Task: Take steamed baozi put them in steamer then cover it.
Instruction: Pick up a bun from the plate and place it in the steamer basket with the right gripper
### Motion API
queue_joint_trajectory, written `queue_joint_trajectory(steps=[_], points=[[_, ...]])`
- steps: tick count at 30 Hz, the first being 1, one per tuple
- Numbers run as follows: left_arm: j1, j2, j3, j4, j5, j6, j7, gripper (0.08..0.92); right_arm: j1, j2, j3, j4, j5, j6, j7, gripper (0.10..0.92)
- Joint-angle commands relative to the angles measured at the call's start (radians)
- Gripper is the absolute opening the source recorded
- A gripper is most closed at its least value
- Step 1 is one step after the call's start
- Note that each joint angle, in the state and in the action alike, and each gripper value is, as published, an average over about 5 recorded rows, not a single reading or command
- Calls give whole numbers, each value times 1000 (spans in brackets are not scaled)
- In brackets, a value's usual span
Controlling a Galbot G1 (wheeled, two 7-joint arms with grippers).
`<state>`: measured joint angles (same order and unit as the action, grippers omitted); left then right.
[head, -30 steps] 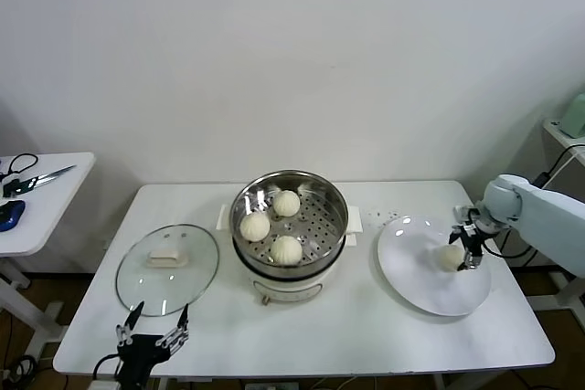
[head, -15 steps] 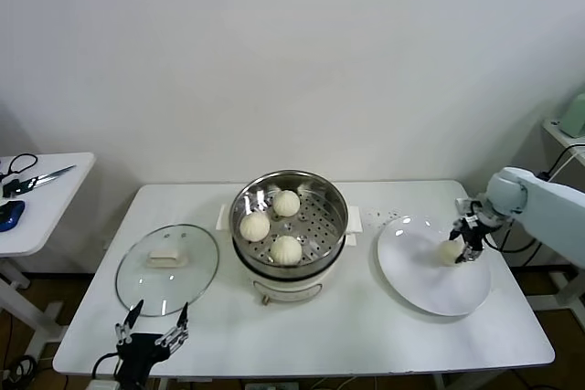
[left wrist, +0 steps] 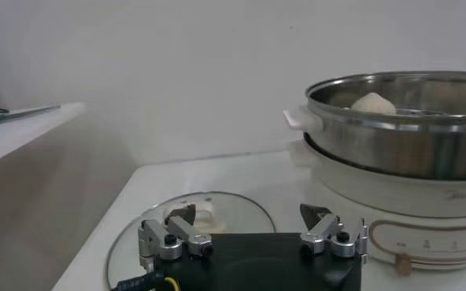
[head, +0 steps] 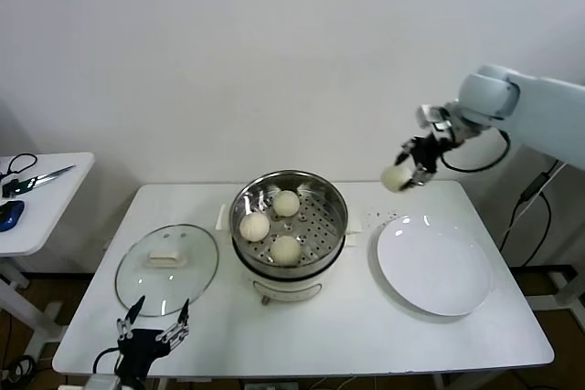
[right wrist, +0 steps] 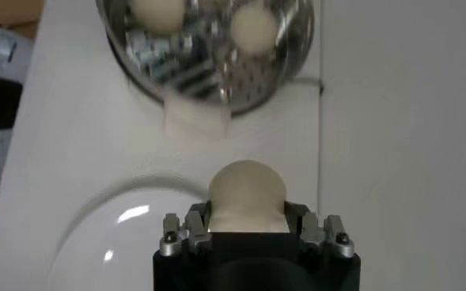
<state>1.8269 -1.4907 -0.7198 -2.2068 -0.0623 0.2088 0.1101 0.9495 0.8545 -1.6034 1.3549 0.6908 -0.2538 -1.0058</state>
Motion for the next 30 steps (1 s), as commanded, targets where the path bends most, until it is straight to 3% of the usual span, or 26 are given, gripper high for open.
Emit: queue_joint_trajectory(steps=[1, 16, 30], points=[[0, 1, 0, 1, -2, 1, 0, 823, 95, 237, -45, 128, 181, -88, 78, 628], [-3, -3, -13, -13, 3, 10, 2, 823, -230, 392, -50, -94, -44, -92, 124, 628], [6, -1, -20, -13, 4, 9, 2, 823, -300, 399, -50, -127, -92, -94, 153, 628]])
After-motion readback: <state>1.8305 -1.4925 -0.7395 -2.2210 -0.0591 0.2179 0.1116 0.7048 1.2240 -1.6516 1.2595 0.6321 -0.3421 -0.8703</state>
